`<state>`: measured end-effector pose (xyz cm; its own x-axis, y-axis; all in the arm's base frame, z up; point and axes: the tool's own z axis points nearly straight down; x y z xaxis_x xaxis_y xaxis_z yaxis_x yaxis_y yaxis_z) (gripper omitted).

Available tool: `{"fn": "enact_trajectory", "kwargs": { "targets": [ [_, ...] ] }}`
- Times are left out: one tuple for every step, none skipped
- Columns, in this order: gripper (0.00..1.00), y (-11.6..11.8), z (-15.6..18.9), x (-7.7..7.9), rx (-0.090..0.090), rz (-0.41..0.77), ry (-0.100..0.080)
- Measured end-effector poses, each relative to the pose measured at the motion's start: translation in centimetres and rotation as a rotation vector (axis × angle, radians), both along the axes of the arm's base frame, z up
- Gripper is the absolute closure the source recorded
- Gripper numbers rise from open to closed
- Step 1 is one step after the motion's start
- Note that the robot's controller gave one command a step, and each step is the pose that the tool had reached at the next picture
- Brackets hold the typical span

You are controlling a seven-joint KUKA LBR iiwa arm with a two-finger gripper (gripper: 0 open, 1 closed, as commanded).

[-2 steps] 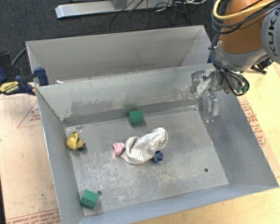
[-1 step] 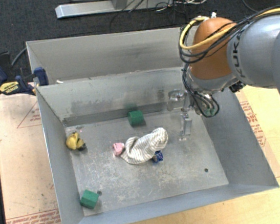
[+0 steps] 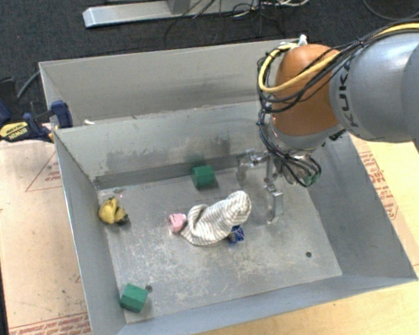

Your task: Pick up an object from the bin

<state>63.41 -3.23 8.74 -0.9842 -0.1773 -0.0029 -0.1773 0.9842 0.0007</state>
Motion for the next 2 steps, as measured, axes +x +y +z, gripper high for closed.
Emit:
{"fn": "enact_trajectory", "kwargs": {
  "targets": [
    [0.0, 0.2, -0.1, -0.2, 0.0, 0.004, -0.002],
    [0.0, 1.0, 3.1, 0.5, 0.001, -0.081, -0.003]
  ]
}}
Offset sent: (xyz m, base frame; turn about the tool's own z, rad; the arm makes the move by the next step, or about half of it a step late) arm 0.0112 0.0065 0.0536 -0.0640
